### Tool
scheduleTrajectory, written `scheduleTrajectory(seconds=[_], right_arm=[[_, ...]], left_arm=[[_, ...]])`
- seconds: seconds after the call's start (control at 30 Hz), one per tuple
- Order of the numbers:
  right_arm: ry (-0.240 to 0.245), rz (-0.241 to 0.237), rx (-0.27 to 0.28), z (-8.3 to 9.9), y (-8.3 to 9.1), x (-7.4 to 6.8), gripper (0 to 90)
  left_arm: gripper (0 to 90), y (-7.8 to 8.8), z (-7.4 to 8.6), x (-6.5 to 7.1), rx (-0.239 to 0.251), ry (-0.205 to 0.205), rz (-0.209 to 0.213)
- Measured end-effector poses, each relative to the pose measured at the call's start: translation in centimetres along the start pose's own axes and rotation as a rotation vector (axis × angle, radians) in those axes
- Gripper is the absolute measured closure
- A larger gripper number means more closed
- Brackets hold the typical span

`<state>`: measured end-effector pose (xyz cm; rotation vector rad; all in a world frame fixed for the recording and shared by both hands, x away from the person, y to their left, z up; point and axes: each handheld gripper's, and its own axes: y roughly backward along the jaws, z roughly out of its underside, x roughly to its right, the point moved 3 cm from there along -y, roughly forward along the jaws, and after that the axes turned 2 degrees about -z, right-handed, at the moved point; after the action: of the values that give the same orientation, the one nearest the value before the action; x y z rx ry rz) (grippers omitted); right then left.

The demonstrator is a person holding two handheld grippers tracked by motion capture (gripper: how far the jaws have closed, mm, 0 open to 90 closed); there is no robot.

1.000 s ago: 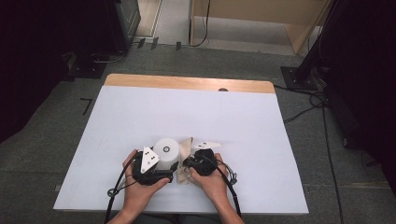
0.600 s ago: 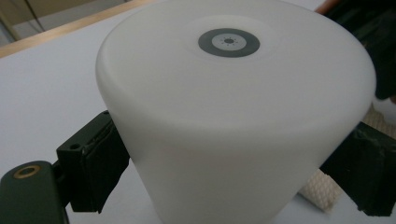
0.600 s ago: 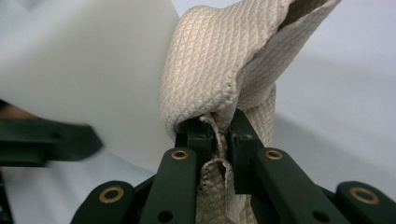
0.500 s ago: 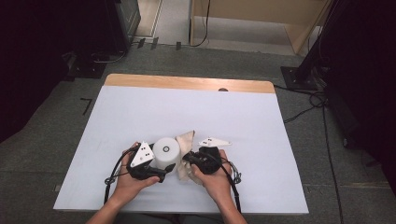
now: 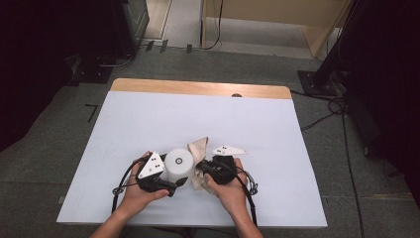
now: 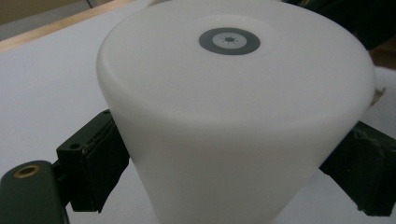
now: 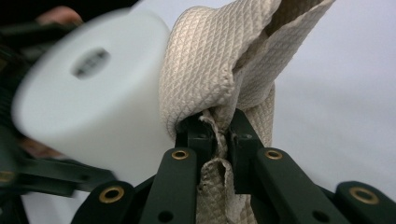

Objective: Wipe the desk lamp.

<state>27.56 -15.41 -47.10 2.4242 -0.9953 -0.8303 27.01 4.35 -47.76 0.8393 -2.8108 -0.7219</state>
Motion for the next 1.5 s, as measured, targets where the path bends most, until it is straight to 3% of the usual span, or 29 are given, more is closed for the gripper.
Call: scheduleTrajectory(seconds=[0.23, 0.43, 0.53, 0.63, 0.7, 0.8, 0.9, 1.0, 1.1, 1.2, 1.27, 1.33, 1.5], right_arm=[[-0.037, 0.040, -0.115, 2.3, -2.8, 1.4, 83.1], [-0.038, 0.029, -0.121, 2.4, -3.0, 1.7, 82.9], [-0.041, 0.027, -0.119, 2.4, -3.0, 1.7, 82.9], [-0.041, 0.026, -0.119, 2.4, -3.0, 1.8, 82.9], [-0.040, 0.027, -0.119, 2.4, -3.0, 1.8, 82.9], [-0.033, 0.032, -0.115, 2.5, -3.0, 1.7, 82.9], [-0.037, 0.034, -0.112, 2.5, -3.0, 1.6, 82.9], [-0.035, 0.034, -0.110, 2.5, -2.9, 1.6, 82.9], [-0.031, 0.029, -0.087, 2.1, -2.5, 1.4, 83.0], [-0.025, 0.020, -0.049, 1.3, -1.5, 1.0, 83.1], [-0.016, 0.007, -0.014, 0.5, -0.5, 0.8, 83.1], [-0.012, -0.017, 0.022, -0.3, 0.7, 0.3, 83.1], [0.039, -0.041, 0.100, -2.1, 3.4, -1.5, 83.1]], left_arm=[[8.5, 0.0, 0.0, 0.0, 0.000, 0.003, -0.006], [8.3, 0.0, 0.0, 0.2, 0.000, 0.015, -0.026], [5.9, 0.0, -0.1, 0.6, -0.007, 0.025, -0.076], [3.8, -0.1, -0.1, 1.4, -0.010, 0.067, -0.130], [3.4, -0.3, -0.2, 2.0, -0.023, 0.087, -0.189], [3.5, -0.5, -0.5, 2.5, -0.055, 0.161, -0.245], [8.2, -0.5, -0.6, 2.6, -0.056, 0.153, -0.266], [8.4, -0.4, -0.5, 2.1, -0.056, 0.133, -0.225], [8.5, -0.3, -0.6, 1.6, -0.053, 0.069, -0.164], [8.5, -0.3, -0.6, 1.2, -0.047, 0.002, -0.058], [8.5, -0.2, -0.5, 0.9, -0.029, -0.014, 0.002], [8.5, -0.3, -0.3, 0.6, -0.026, 0.003, 0.018], [8.6, -0.3, -0.3, 0.3, -0.026, -0.003, 0.019]])
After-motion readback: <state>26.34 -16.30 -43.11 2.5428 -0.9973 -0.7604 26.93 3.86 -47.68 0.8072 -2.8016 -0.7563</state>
